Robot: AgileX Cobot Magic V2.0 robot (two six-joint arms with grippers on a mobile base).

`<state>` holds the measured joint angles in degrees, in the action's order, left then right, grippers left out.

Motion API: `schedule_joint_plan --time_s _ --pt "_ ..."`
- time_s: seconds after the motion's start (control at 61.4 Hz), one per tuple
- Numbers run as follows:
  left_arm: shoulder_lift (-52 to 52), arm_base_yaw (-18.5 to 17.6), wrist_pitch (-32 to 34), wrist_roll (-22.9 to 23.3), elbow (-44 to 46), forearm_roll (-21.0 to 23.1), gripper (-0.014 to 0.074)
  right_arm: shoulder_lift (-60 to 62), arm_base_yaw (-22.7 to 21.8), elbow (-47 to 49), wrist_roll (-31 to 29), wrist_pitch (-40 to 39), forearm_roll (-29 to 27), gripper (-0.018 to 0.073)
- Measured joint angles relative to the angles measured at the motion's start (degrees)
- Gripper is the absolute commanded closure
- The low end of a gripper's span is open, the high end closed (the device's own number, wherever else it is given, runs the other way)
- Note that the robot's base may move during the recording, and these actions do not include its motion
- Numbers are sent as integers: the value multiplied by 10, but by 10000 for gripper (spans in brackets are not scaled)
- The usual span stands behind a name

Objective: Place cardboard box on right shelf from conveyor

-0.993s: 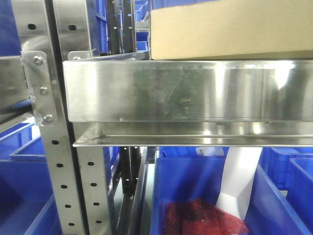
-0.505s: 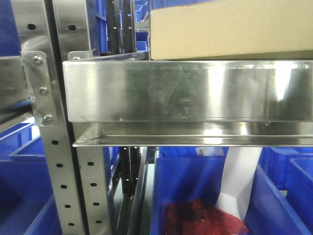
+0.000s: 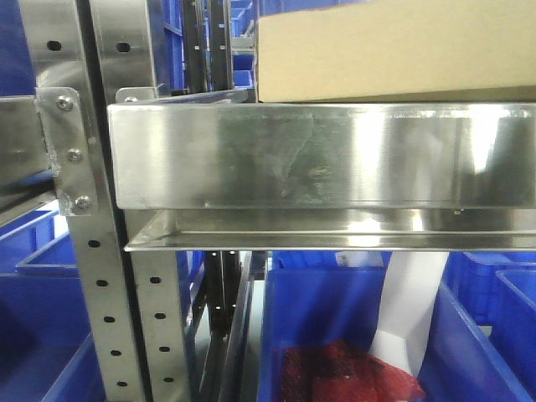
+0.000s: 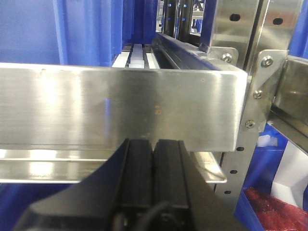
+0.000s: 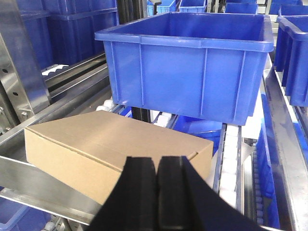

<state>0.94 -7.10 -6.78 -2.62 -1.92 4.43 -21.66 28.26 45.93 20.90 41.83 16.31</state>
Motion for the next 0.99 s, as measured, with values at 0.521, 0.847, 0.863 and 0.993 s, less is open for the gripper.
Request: schedule_joint_plan --time_s 0.521,0.847,0.863,0.993 --pt "0 0 0 0 0 0 712 25 -231 -167 -161 -257 -146 536" --pt "0 0 0 0 0 0 713 128 -321 -339 -171 -358 -170 536" --pt "0 0 0 0 0 0 712 132 -322 -346 -171 -362 -170 536" --pt "0 0 0 0 0 0 713 174 -322 -402 -171 -400 -170 536"
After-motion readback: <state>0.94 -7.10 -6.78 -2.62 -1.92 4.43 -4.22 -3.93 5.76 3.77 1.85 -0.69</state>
